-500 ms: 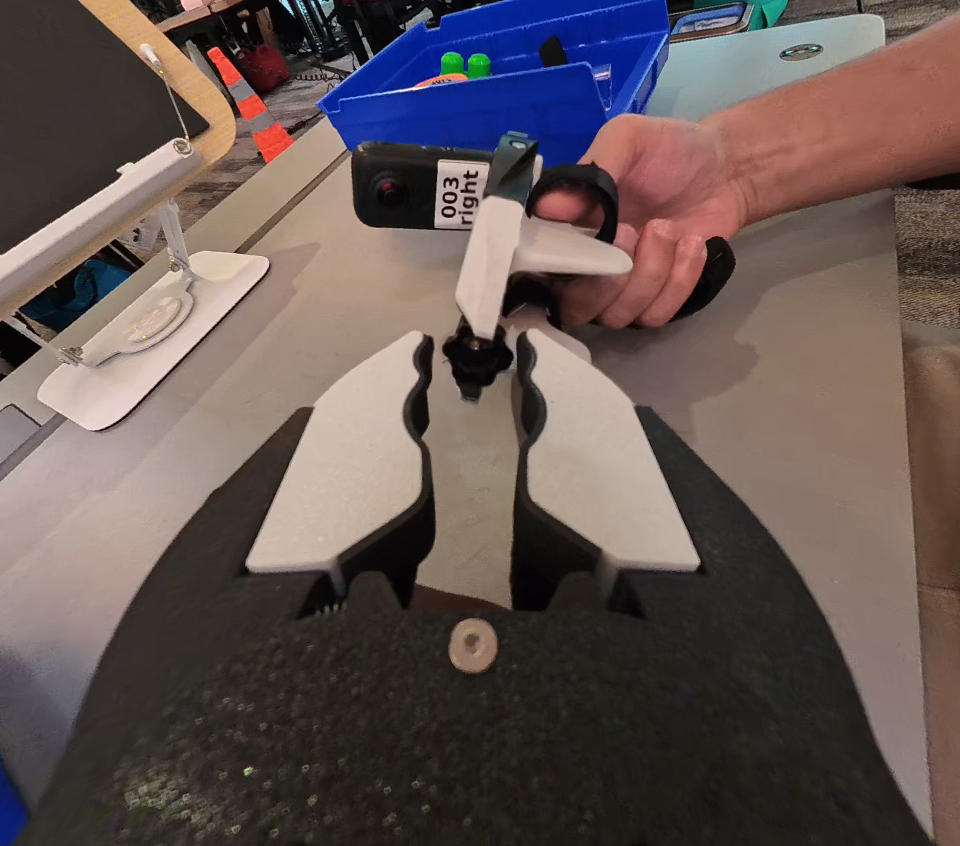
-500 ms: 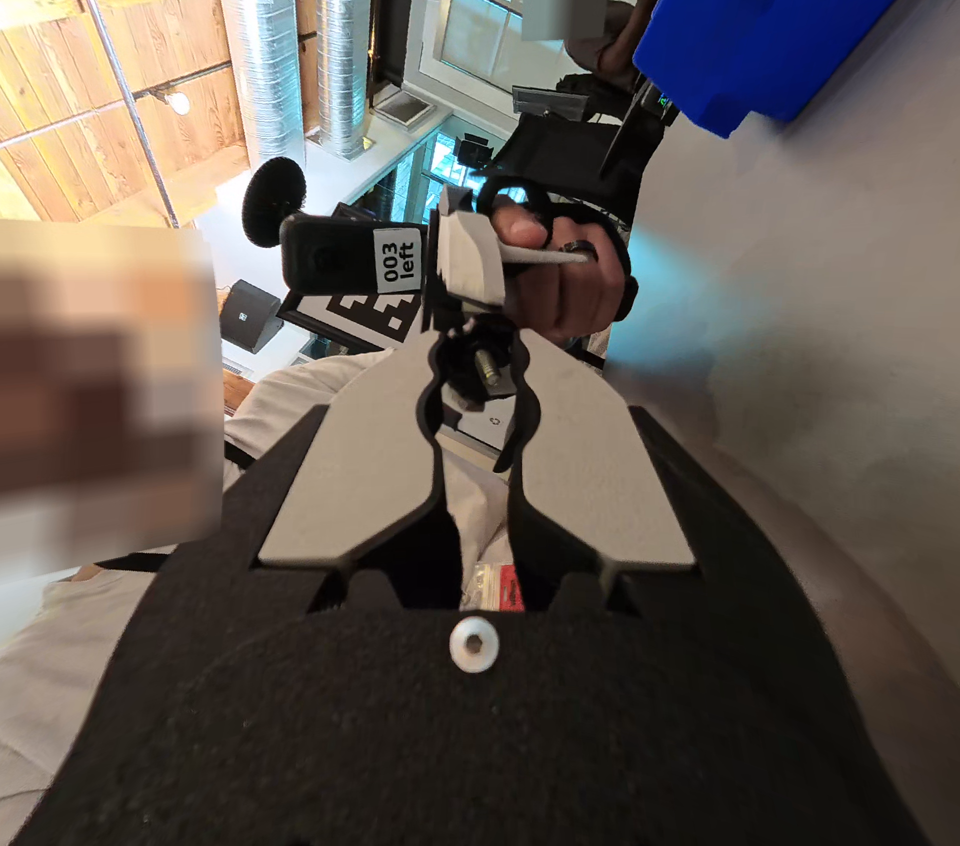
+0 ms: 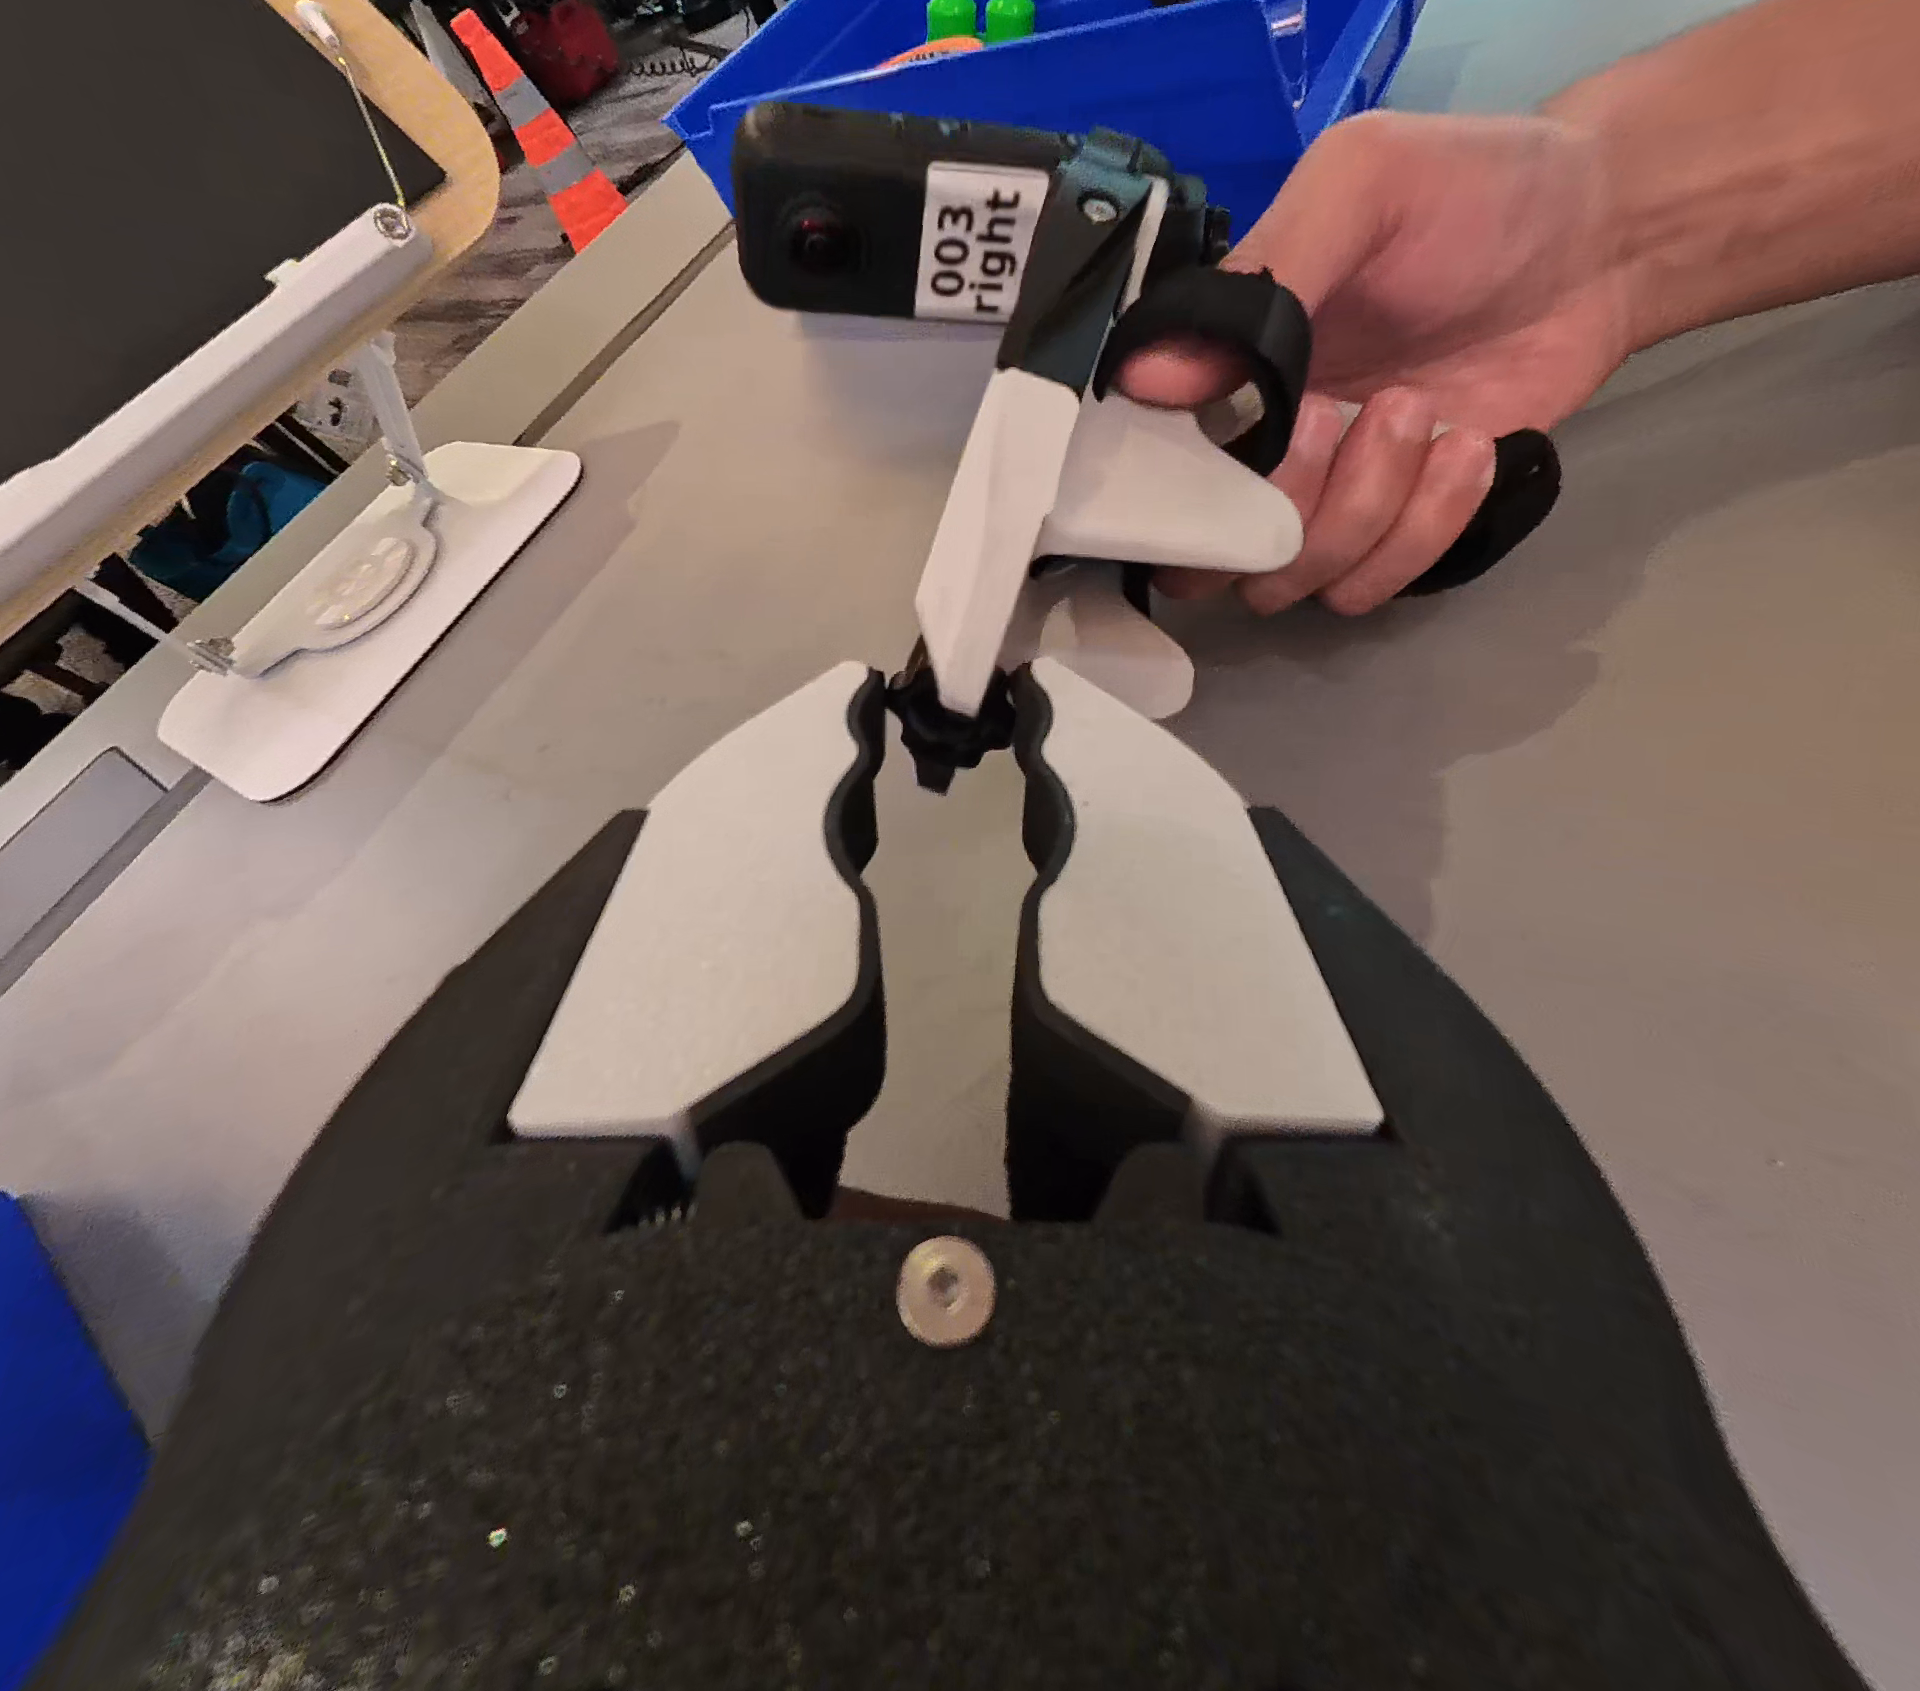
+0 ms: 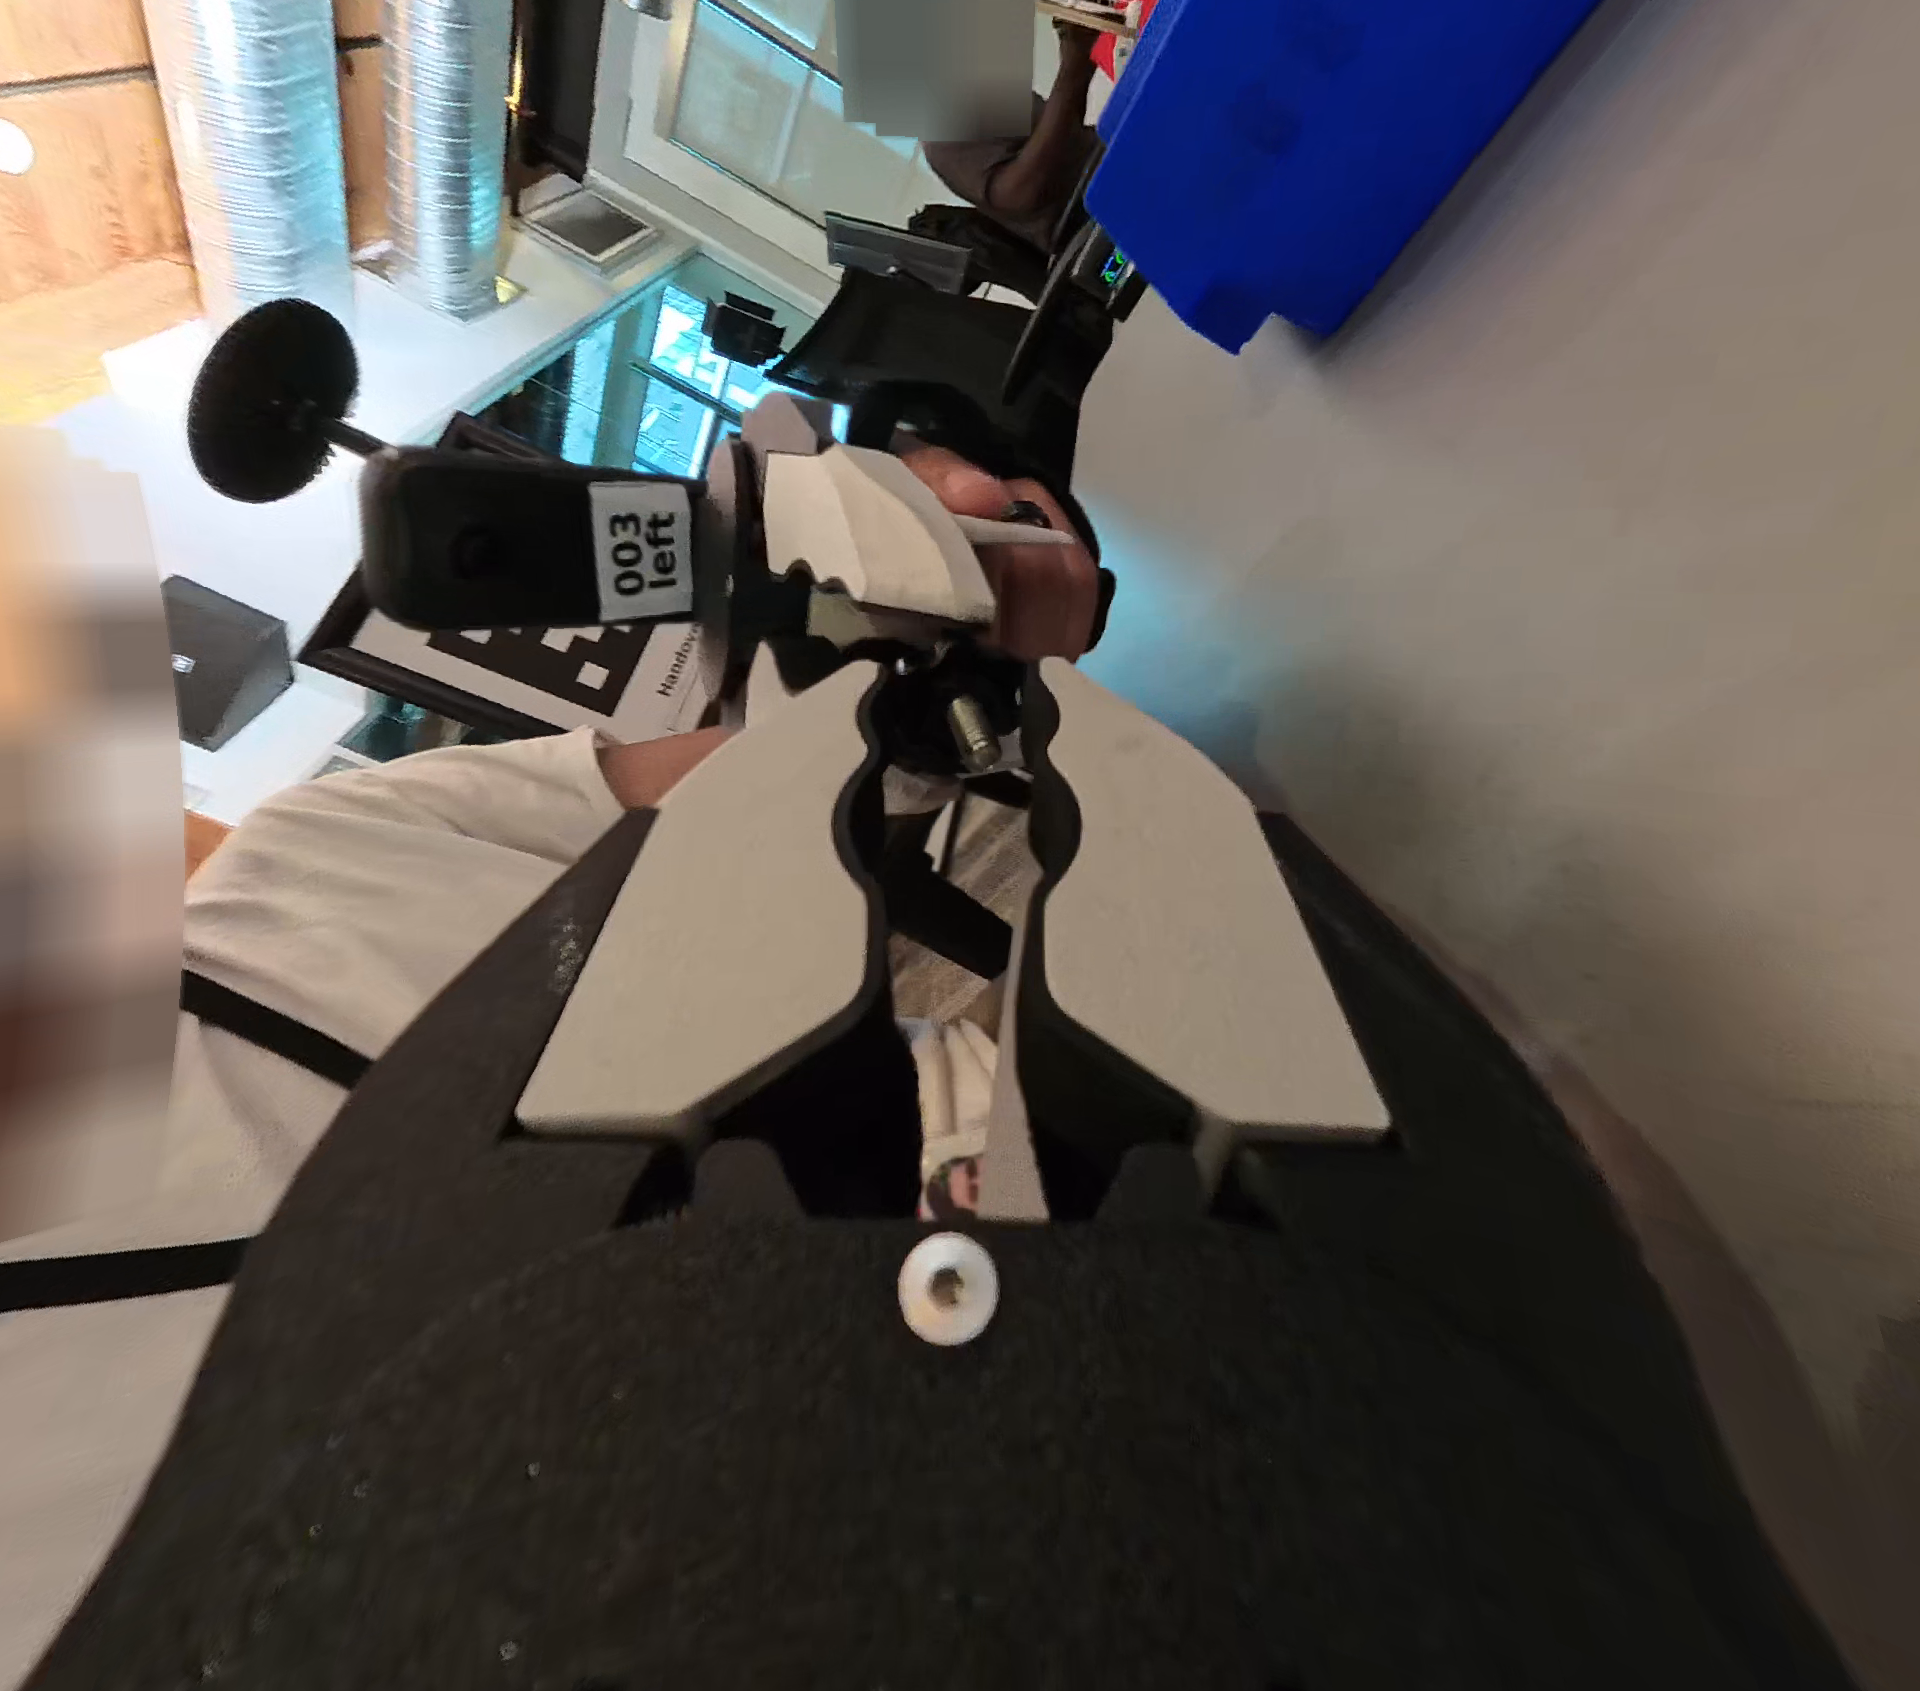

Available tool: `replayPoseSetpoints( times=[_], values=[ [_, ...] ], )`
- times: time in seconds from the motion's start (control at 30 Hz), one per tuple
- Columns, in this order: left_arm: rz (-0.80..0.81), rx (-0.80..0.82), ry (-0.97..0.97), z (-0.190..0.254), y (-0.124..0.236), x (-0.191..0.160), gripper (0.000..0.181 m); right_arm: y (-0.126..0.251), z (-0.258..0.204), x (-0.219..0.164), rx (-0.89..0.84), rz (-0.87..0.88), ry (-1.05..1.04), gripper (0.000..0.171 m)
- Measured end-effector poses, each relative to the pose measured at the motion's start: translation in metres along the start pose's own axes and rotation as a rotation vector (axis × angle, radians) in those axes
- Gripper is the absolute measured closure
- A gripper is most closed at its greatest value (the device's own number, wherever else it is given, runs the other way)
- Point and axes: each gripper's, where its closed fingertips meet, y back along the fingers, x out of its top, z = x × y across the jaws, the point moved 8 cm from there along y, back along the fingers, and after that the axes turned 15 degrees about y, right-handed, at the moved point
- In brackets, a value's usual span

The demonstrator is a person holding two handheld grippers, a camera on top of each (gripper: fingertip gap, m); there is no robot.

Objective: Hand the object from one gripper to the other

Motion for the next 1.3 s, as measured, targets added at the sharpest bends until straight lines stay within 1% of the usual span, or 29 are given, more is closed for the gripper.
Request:
replayPoseSetpoints(
  times=[0.07, 0.13, 0.17, 0.23, 0.27, 0.3, 0.37, 0.4, 0.43, 0.5, 0.53, 0.6, 0.63, 0.7, 0.8, 0.9, 1.0, 1.07, 1.1, 1.17, 1.23, 1.3],
  values=[
    [0.015, -0.013, 0.01, -0.002, 0.001, 0.0, 0.159, 0.001, -0.002, 0.001, -0.015, -0.002, 0.048, 0.148],
    [0.042, -0.03, 0.046, -0.009, 0.005, 0.001, 0.159, 0.007, -0.002, 0.006, -0.061, 0.016, 0.146, 0.139],
    [0.062, -0.053, 0.098, -0.014, 0.007, 0.001, 0.159, 0.012, -0.003, 0.009, -0.101, 0.036, 0.218, 0.135],
    [0.115, -0.101, 0.272, -0.028, 0.012, 0.001, 0.16, 0.022, -0.007, 0.019, -0.223, 0.095, 0.41, 0.125],
    [0.141, -0.136, 0.379, -0.035, 0.015, 0.002, 0.16, 0.026, -0.009, 0.024, -0.322, 0.12, 0.532, 0.116],
    [0.18, -0.172, 0.493, -0.042, 0.017, 0.003, 0.16, 0.028, -0.013, 0.027, -0.435, 0.131, 0.677, 0.108],
    [0.279, -0.273, 0.754, -0.051, 0.021, 0.005, 0.16, 0.024, -0.027, 0.029, -0.648, 0.094, 0.998, 0.097],
    [0.335, -0.325, 0.884, -0.053, 0.021, 0.006, 0.16, 0.019, -0.035, 0.028, -0.734, 0.061, 1.139, 0.097],
    [0.392, -0.39, 0.998, -0.052, 0.021, 0.006, 0.16, 0.012, -0.043, 0.024, -0.786, 0.04, 1.245, 0.102],
    [0.456, -0.491, 1.182, -0.047, 0.018, 0.004, 0.16, -0.001, -0.056, 0.017, -0.83, 0.036, 1.391, 0.104],
    [0.477, -0.529, 1.248, -0.044, 0.015, 0.003, 0.16, -0.006, -0.061, 0.014, -0.848, 0.034, 1.45, 0.104],
    [0.502, -0.591, 1.347, -0.037, 0.01, 0.0, 0.16, -0.011, -0.066, 0.009, -0.917, 0.042, 1.555, 0.11],
    [0.504, -0.618, 1.382, -0.034, 0.007, -0.001, 0.16, -0.012, -0.067, 0.006, -0.941, 0.044, 1.601, 0.118],
    [0.505, -0.635, 1.418, -0.028, 0.002, -0.002, 0.16, -0.014, -0.066, 0.0, -0.957, 0.017, 1.669, 0.125],
    [0.502, -0.653, 1.445, -0.023, -0.003, -0.002, 0.16, -0.016, -0.065, -0.002, -0.968, -0.005, 1.686, 0.13],
    [0.487, -0.661, 1.457, -0.02, -0.006, -0.003, 0.16, -0.013, -0.063, 0.001, -0.986, -0.011, 1.661, 0.146],
    [0.477, -0.673, 1.47, -0.019, -0.007, -0.004, 0.16, -0.011, -0.063, 0.001, -0.963, -0.037, 1.66, 0.146],
    [0.453, -0.71, 1.419, -0.021, -0.007, -0.003, 0.159, -0.01, -0.066, 0.003, -0.912, -0.058, 1.633, 0.15],
    [0.427, -0.725, 1.364, -0.024, -0.005, -0.002, 0.158, -0.009, -0.067, 0.004, -0.838, -0.08, 1.579, 0.147],
    [0.338, -0.711, 1.166, -0.034, 0.0, 0.001, 0.143, -0.005, -0.066, 0.005, -0.609, -0.119, 1.365, 0.147],
    [0.235, -0.683, 0.921, -0.04, 0.009, 0.006, 0.143, -0.001, -0.066, 0.006, -0.364, -0.109, 1.116, 0.147],
    [0.148, -0.666, 0.692, -0.035, 0.018, 0.01, 0.143, 0.001, -0.066, 0.006, -0.084, -0.092, 0.835, 0.147]
  ],
)
